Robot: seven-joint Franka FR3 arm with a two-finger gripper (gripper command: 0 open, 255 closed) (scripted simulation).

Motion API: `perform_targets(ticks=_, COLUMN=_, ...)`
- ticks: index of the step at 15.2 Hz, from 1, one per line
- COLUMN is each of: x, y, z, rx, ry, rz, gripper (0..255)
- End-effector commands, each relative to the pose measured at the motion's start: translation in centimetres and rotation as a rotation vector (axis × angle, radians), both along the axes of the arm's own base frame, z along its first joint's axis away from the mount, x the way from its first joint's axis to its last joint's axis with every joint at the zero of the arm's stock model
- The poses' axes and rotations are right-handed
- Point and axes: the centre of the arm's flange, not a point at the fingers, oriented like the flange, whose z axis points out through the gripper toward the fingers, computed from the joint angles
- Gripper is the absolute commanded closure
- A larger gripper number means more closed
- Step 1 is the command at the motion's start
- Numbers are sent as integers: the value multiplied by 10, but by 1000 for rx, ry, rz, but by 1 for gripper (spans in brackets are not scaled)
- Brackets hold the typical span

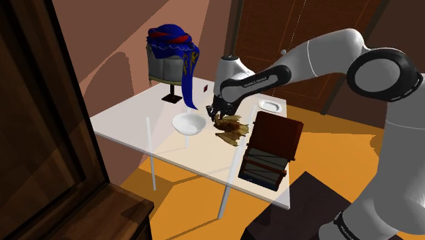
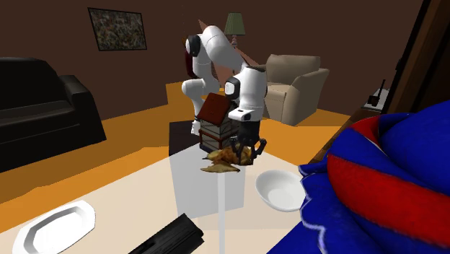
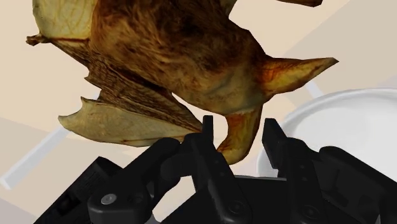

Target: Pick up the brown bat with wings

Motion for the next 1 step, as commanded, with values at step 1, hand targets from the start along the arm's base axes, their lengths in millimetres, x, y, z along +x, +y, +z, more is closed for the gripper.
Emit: perform_targets(ticks=1, x=1, y=-1, z=3, rx=0, ry=0, rz=0, gripper=255)
